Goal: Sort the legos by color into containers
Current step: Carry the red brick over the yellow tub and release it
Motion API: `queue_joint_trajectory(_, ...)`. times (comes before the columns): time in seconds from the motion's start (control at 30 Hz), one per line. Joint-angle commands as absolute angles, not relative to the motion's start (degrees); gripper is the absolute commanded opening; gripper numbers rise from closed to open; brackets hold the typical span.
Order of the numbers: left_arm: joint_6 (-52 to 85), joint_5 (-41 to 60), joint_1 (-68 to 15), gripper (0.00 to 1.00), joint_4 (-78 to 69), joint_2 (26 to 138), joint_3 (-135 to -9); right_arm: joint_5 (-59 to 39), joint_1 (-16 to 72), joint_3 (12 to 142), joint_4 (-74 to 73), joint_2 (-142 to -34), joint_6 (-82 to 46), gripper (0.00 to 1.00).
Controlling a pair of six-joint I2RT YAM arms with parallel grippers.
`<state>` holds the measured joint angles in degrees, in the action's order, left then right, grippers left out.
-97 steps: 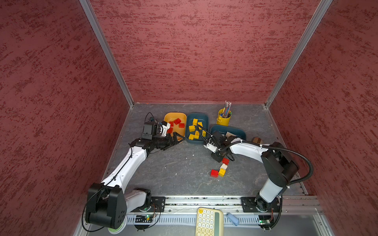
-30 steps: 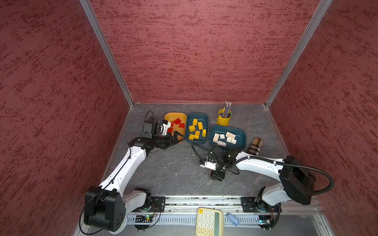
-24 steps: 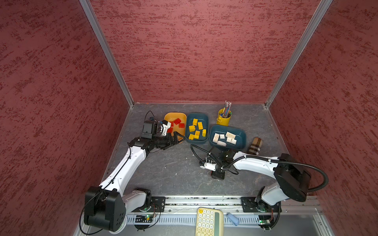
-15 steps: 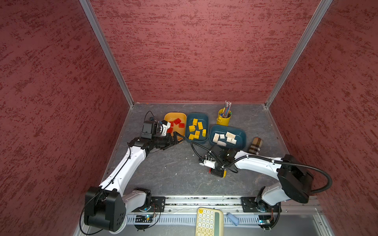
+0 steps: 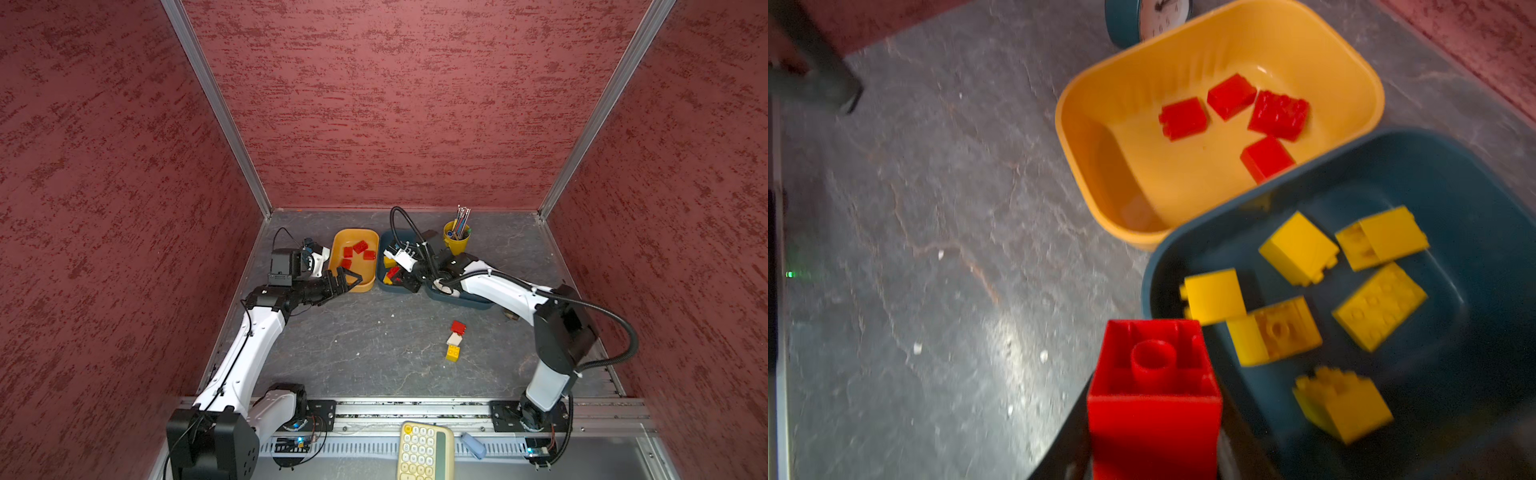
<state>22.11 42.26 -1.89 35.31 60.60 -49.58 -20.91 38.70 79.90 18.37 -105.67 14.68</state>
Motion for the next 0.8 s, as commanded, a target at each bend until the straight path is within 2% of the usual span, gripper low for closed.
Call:
queue_joint_trajectory(0.0,20.03,43.75,-0.02,0.99,37.14,59.27,-48.61,-25.46,39.06,87.01,13.26,-111.90,10.84,0.24)
queue_joint_trajectory(0.5,19.27,45.02,2.50,0.99,34.21,61.72,-47.35,-14.97,41.75,109.20,9.28,-133.54,7.56,0.28)
queue_joint_trajectory(0.6,19.17,44.91,2.55,0.99,34.19,61.91,-47.23,-12.94,41.77,113.58,11.11,-136.73,8.57,0.38)
queue_joint_trajectory(0.7,19.43,44.82,2.63,0.99,33.75,61.80,-46.76,-11.75,41.84,116.97,13.39,-138.42,9.27,0.56)
queue_joint_trajectory(0.77,19.60,44.95,2.68,0.99,33.70,61.83,-46.67,-10.19,41.75,117.13,13.92,-137.82,9.76,0.65)
